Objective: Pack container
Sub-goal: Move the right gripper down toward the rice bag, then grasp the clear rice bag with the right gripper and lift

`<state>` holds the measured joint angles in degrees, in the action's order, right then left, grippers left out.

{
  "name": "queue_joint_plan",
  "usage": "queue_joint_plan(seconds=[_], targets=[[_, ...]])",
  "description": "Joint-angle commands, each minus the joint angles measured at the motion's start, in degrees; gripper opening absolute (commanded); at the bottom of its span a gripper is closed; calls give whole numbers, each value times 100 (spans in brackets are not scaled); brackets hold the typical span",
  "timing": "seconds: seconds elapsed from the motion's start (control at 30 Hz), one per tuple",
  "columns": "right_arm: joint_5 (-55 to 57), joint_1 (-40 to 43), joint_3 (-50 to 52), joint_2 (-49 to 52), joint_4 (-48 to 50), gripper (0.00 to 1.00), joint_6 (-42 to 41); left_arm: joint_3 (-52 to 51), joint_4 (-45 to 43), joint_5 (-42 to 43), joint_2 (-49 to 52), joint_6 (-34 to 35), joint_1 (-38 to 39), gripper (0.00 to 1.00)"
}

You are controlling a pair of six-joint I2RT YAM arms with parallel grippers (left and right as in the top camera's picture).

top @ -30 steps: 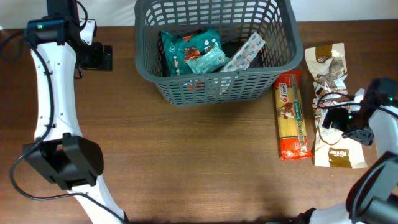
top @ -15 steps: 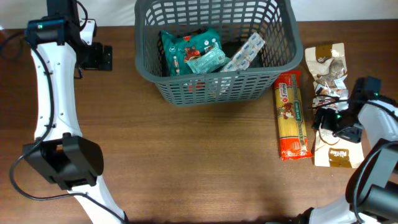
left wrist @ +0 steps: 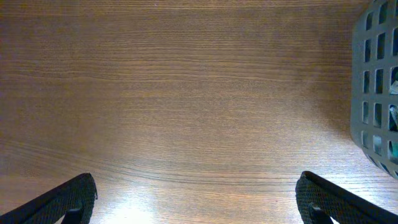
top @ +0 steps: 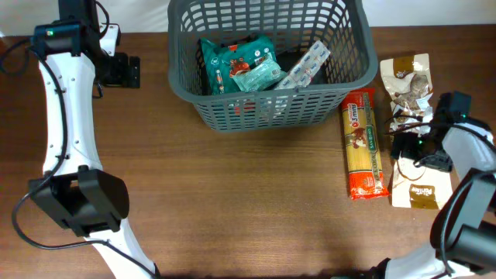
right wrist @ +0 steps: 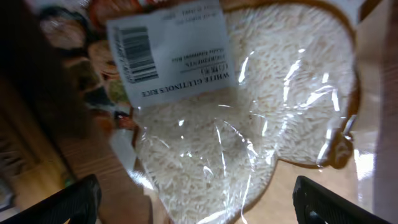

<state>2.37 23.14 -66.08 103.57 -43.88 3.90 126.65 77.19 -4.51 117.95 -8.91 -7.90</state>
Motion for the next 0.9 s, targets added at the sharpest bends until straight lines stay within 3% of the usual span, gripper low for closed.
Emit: queue_joint_plan(seconds=[0.0, 0.17, 0.33, 0.47, 0.53, 0.63, 0.73, 0.83, 0.87], targets=[[92, -79, -98, 273, -24, 96, 33, 4, -2, 44, 35, 50, -15, 99], [116, -133, -96, 540, 46, 96, 15, 4, -2, 46, 35, 50, -15, 99], [168, -131, -96, 636, 131, 86, 13, 4, -2, 46, 35, 50, -15, 99], [415, -131, -96, 636, 197, 64, -208, 4, -2, 46, 35, 50, -15, 99], [413, -131, -96, 643, 249, 59, -269, 4, -2, 46, 35, 50, -15, 99], [415, -131, -96, 643, 299, 43, -404, 4, -2, 46, 35, 50, -15, 99], [413, -131, -96, 643, 323, 37, -485, 4, -2, 46, 35, 50, -15, 99], [417, -131, -96, 643, 315, 19, -549, 4, -2, 46, 35, 50, -15, 99], [417, -131, -96, 643, 302, 17, -623, 4, -2, 46, 35, 50, -15, 99]])
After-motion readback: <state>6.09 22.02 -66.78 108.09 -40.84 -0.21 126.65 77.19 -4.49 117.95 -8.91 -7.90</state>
